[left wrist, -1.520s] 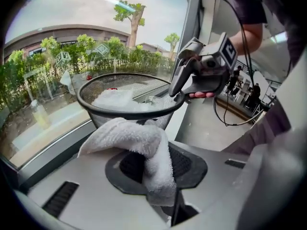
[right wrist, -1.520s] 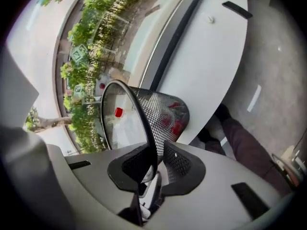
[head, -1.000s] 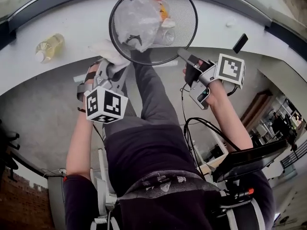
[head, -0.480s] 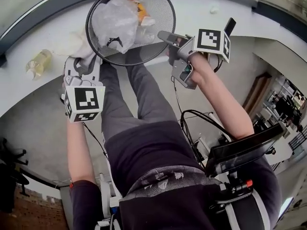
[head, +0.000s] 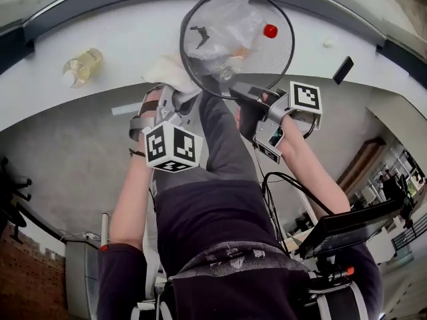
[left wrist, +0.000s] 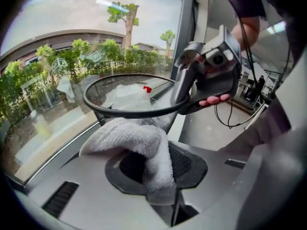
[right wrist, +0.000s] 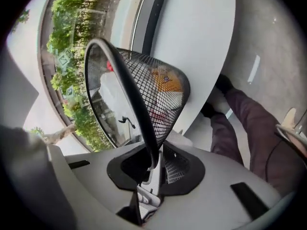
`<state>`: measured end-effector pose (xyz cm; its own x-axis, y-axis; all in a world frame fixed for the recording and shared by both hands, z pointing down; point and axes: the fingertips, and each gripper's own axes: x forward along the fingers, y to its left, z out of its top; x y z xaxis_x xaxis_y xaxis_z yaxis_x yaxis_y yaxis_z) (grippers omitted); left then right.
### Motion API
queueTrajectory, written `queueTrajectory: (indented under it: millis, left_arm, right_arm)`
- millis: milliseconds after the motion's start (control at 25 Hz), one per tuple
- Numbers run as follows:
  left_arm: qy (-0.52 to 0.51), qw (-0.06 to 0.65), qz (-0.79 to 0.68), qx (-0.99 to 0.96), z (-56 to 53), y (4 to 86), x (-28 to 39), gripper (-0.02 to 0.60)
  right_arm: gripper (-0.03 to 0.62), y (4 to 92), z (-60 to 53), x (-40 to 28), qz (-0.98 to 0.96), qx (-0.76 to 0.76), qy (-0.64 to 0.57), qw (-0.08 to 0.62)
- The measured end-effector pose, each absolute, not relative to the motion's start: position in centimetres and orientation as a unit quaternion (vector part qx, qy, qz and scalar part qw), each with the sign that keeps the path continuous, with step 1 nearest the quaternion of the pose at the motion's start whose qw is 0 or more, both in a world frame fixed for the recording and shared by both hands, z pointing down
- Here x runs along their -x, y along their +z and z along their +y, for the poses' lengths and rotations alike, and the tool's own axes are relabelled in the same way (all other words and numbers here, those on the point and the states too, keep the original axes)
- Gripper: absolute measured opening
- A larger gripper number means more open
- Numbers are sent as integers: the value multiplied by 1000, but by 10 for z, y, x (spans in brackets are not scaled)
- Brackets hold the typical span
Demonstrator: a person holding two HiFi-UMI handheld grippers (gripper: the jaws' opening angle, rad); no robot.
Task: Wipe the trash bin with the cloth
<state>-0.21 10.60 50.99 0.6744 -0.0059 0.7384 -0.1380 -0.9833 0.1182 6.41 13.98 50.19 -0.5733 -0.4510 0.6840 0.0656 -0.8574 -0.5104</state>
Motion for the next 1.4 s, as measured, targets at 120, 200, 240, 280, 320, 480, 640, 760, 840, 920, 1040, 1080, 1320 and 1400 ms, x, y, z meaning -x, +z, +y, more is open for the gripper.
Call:
queueTrajectory:
  millis: [120,200,240,280,320,480,640,760,840,920,1040,1080,1320,1400]
  left_arm:
    - [395,77,4,-915,132,512,-10,78]
    - [395,81,-5,-915,130,515,-6,78]
    - [396,87,-22,-914,122,517,1,78]
    - [395,95,-45,-913,109,519,10,78]
    - [393,102,-70,-911,94,520,19,78]
    - [378,96,-156,-908,24,510,46,78]
    - [400,75,-156,-900,-9,520,48,83]
    - [434,79,-132,-888,-10,536,52,94]
    - [455,85,-110,-880,-7,559,48,113]
    - [479,96,-94,-868,-5,583,45,227]
    - [511,103,-80,-850,-3,599,48,278]
    - [520,100,-75,-845,-4,599,47,278]
    - [543,52,-57,-836,-22,558,53,278]
    - [519,47,-69,-851,-28,527,60,278]
  right_arm:
    - [67,500,135,-54,229,414,-867,156]
    - [67,500,132,-51,241,405,-868,157]
    - [69,501,131,-51,244,404,-867,159]
    - [69,501,131,-52,245,405,-866,162]
    - [69,502,132,-53,244,405,-866,164]
    - [74,503,130,-53,259,412,-861,147]
    - [84,495,130,-57,272,437,-847,131]
    - [101,471,135,-53,285,451,-836,127]
    - [119,467,139,-53,299,452,-831,125]
    - [124,468,143,-54,321,447,-828,111]
    - [124,449,149,-62,358,453,-810,103]
    - [124,438,149,-69,369,461,-799,112]
    - [124,359,131,-94,454,497,-716,184]
    - [124,327,117,-93,503,488,-680,215]
